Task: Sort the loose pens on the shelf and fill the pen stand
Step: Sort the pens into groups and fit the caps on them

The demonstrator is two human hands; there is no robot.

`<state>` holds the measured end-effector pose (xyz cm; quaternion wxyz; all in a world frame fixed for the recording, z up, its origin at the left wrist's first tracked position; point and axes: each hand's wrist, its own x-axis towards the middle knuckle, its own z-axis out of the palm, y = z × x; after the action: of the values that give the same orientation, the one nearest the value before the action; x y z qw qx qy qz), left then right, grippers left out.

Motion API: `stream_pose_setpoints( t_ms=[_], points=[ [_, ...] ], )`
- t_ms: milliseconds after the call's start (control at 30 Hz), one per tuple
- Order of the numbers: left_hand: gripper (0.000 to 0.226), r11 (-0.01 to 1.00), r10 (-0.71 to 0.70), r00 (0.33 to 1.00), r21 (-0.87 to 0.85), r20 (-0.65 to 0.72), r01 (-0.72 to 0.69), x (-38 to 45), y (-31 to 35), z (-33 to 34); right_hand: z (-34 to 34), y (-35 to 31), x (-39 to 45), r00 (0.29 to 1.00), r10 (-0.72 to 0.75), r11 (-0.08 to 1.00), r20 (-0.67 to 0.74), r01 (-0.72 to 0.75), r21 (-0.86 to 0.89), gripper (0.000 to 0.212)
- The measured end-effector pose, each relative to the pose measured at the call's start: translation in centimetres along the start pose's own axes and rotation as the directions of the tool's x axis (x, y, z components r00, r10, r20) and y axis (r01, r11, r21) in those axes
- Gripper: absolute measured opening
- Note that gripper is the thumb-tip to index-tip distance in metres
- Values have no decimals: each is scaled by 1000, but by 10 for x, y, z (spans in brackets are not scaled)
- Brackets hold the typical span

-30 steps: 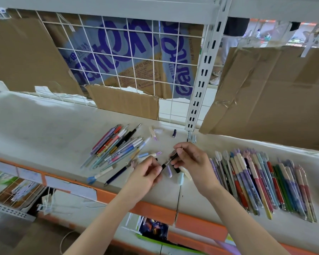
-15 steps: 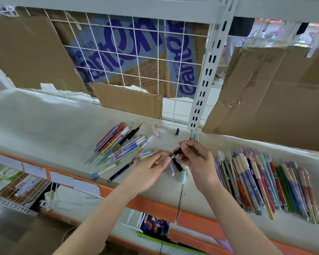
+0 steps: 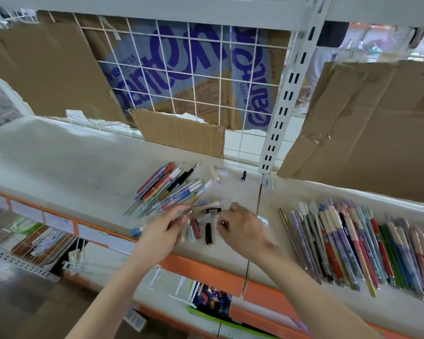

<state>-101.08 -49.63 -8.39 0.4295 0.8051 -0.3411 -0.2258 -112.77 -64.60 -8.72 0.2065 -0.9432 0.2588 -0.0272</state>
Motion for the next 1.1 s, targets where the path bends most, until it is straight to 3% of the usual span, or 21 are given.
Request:
stream_pose_setpoints(
  t_ms=[133,267,333,400,500,567,633,867,1100],
  points=[
    [19,992,-46,999,-120,-17,44,-7,-2,7,5,-20,-3,997,-74,990,10,74,-117,30],
    [12,983,-73,997,-173,-33,67,-8,-1,7,7,-25,1,998,-33,987,53,41,-155,30],
    [11,985,-83,995,-156,-47,75,-6,-2,5,4,-18,3,998,-28,998,61,31,-52,20],
    [11,986,-99,994,-138,-43,92,-4,-3,3,0,-8,5,1000,-3,981,31,-3,193,11],
    [14,980,-84,996,-178,11,85,-4,2,2,-10,5,3,995,90,788,32,-91,608,11],
    [14,970,-42,998,-238,46,52,-5,6,4,-18,12,1,993,104,645,56,-110,756,13],
    [13,963,8,998,-271,63,10,-5,10,6,-25,16,0,994,98,568,49,-96,817,13],
    [15,969,121,986,-229,112,-93,-2,11,9,-35,23,-5,998,66,465,-21,-12,885,12],
    [17,973,163,981,-183,109,-141,-5,16,11,-25,20,-6,999,-21,519,46,-28,854,9]
  ],
)
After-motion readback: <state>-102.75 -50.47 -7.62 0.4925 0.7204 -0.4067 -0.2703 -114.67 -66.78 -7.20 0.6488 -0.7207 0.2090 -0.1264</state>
